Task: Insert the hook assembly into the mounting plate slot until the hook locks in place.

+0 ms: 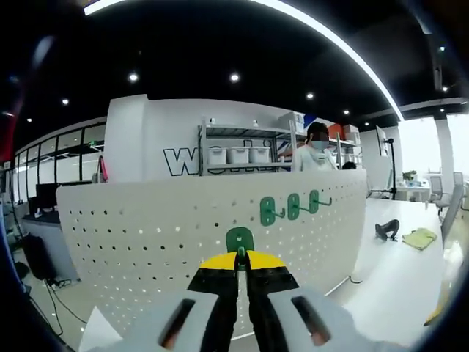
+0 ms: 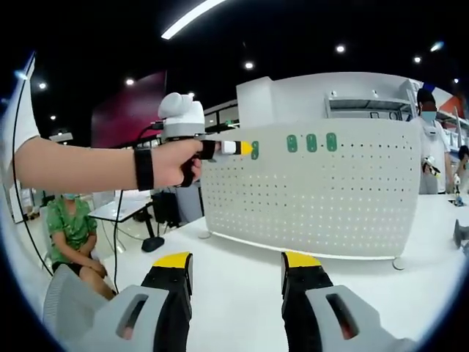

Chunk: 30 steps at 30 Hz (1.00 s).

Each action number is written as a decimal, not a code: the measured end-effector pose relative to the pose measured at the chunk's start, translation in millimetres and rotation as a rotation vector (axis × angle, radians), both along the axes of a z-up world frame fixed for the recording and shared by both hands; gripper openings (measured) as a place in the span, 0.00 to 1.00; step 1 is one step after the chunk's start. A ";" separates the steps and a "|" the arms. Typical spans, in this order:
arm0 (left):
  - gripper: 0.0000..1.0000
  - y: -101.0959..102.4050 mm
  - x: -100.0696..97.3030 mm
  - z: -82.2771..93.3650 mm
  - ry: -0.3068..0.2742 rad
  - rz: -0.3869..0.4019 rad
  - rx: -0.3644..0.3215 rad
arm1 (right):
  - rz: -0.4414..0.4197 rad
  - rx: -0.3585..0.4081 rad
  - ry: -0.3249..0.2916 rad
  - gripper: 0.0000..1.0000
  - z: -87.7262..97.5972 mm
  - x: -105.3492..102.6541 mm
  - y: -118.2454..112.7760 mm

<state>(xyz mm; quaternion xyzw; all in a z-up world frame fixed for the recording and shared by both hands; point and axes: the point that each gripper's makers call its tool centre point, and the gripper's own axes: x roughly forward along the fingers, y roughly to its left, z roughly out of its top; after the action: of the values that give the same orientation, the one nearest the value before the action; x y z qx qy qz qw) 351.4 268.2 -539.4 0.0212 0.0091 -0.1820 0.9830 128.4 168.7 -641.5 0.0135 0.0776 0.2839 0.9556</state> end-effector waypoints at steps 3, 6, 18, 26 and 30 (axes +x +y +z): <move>0.03 0.4 1.4 4.2 -0.019 0.016 0.002 | 0.000 -0.001 0.007 0.49 -2.6 -1.1 -1.6; 0.03 -1.4 2.9 4.2 -0.012 0.022 -0.001 | 0.003 0.003 0.008 0.47 -4.3 -2.9 -2.2; 0.03 -8.3 10.2 16.4 -0.031 0.051 0.012 | -0.029 0.028 0.020 0.47 -7.3 -7.1 -12.7; 0.03 -10.6 18.4 15.6 -0.013 0.074 0.008 | -0.027 0.035 0.024 0.47 -5.1 -5.6 -17.6; 0.03 -13.8 22.5 16.3 -0.010 0.083 0.019 | -0.023 0.022 0.029 0.47 -7.7 -6.1 -18.3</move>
<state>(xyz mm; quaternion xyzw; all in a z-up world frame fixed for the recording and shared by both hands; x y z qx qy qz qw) 373.9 254.5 -523.1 0.0310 0.0069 -0.1410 0.9895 122.2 150.4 -649.3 0.0288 0.0880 0.2733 0.9574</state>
